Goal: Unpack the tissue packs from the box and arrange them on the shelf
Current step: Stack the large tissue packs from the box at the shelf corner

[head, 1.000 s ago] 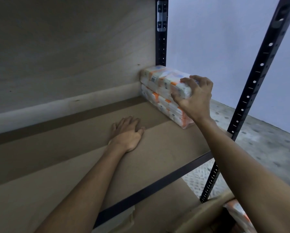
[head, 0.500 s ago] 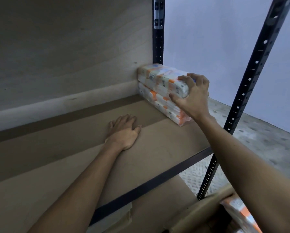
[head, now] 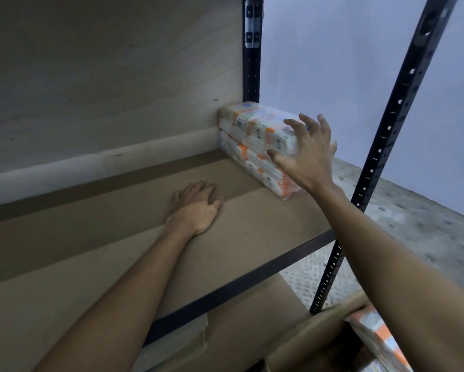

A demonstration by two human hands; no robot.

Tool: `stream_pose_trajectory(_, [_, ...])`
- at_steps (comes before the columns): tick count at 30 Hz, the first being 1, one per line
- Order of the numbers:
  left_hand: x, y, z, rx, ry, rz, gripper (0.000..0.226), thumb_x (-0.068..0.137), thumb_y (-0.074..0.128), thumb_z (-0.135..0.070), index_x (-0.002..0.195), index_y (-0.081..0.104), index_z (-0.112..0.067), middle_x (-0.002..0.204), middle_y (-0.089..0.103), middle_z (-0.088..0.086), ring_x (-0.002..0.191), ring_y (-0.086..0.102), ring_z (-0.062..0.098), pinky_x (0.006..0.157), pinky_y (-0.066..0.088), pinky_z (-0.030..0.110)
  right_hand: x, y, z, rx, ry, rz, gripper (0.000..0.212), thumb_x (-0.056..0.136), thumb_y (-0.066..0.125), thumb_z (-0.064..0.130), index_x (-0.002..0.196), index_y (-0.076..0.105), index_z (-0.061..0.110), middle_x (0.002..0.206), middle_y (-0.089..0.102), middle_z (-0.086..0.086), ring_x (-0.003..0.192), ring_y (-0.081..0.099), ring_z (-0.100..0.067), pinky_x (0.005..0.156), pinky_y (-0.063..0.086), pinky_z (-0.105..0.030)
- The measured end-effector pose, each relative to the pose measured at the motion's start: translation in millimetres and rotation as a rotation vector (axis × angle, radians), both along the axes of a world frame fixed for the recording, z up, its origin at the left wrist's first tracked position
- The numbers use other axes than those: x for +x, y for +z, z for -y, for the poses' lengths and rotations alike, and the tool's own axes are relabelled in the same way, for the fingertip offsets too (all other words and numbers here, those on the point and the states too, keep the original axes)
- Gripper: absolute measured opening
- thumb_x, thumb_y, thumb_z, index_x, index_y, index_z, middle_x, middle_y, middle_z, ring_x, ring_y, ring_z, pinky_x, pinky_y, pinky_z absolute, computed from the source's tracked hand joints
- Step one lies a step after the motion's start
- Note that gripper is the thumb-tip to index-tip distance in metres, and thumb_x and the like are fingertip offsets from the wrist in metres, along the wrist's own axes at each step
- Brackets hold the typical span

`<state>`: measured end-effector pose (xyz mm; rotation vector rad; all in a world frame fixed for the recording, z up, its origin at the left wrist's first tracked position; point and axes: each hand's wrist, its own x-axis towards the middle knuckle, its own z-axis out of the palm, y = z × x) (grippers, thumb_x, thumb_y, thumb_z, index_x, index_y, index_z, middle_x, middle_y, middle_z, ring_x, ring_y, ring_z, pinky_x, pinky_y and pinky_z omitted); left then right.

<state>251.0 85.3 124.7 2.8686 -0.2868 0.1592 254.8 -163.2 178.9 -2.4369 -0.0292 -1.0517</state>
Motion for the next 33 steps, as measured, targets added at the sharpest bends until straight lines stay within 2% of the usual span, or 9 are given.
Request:
stream_pose_trajectory(4, [-4.1,1.3,-1.4,-0.004,-0.022,0.026,0.054,0.097,0.036,-0.051,0.146,0.038,-0.026,0.157,0.029,0.000,0.146,0.023,0.018,0.119,0.016,0.038,-16.6,2.8,-0.7,0.020,0.001,-0.016,0.064,0.074,0.061,0.061,0.131,0.049,0.033,0.148,0.035,0.006,0.147,0.008,-0.019,0.109,0.011,-0.068])
stream_pose_trajectory(12, [-45.3,9.6,3.9,-0.101,-0.123,0.060,0.045,0.098,0.044,-0.036,0.139,0.050,-0.018,0.150,0.043,0.005,0.139,0.036,0.021,0.116,0.025,0.031,-68.6,-3.3,2.8,0.018,0.027,-0.073,0.053,0.089,0.055,0.042,0.140,0.043,0.030,0.156,0.028,0.001,0.148,0.011,-0.020,0.115,0.015,-0.057])
stream_pose_trajectory(18, [-91.6,12.5,24.6,-0.103,-0.195,-0.034,0.050,0.099,0.039,-0.045,0.146,0.038,-0.027,0.158,0.027,-0.002,0.146,0.022,0.018,0.117,0.013,0.036,-118.1,-32.3,-0.6,-0.077,0.040,-0.200,0.044,0.090,0.052,0.035,0.133,0.052,0.028,0.148,0.044,-0.003,0.140,0.032,-0.026,0.111,0.030,-0.054])
stream_pose_trajectory(21, [-115.3,11.1,38.0,-0.121,-0.254,-0.069,0.051,0.099,0.036,-0.048,0.147,0.035,-0.031,0.159,0.025,-0.005,0.147,0.018,0.015,0.118,0.010,0.039,-146.8,-45.8,0.8,-0.120,0.041,-0.337,0.043,0.088,0.054,0.036,0.131,0.054,0.029,0.146,0.046,0.000,0.139,0.034,-0.024,0.110,0.030,-0.053])
stream_pose_trajectory(26, [-155.5,10.4,62.0,-0.170,-0.357,-0.110,0.051,0.100,0.036,-0.047,0.149,0.033,-0.032,0.160,0.023,-0.005,0.148,0.016,0.016,0.118,0.007,0.043,-198.9,-68.5,5.9,-0.072,0.009,-0.463,0.048,0.090,0.054,0.042,0.136,0.049,0.030,0.149,0.041,0.003,0.141,0.029,-0.020,0.110,0.031,-0.050])
stream_pose_trajectory(31, [-198.2,2.9,89.5,-0.293,-0.493,-0.109,0.049,0.099,0.040,-0.044,0.147,0.036,-0.033,0.158,0.027,-0.007,0.148,0.014,0.014,0.120,0.000,0.045,-252.3,-90.9,20.4,-0.006,0.009,-0.486,0.052,0.088,0.053,0.043,0.136,0.049,0.024,0.143,0.050,-0.001,0.134,0.040,-0.020,0.108,0.037,-0.046])
stream_pose_trajectory(33, [-211.4,-6.2,100.6,-0.351,-0.541,-0.117,0.047,0.099,0.043,-0.040,0.145,0.038,-0.030,0.156,0.030,-0.007,0.148,0.016,0.013,0.121,0.003,0.042,-274.1,-101.1,27.0,0.049,-0.008,-0.505,0.050,0.090,0.056,0.038,0.136,0.049,0.020,0.140,0.053,-0.001,0.131,0.045,-0.020,0.107,0.038,-0.042])
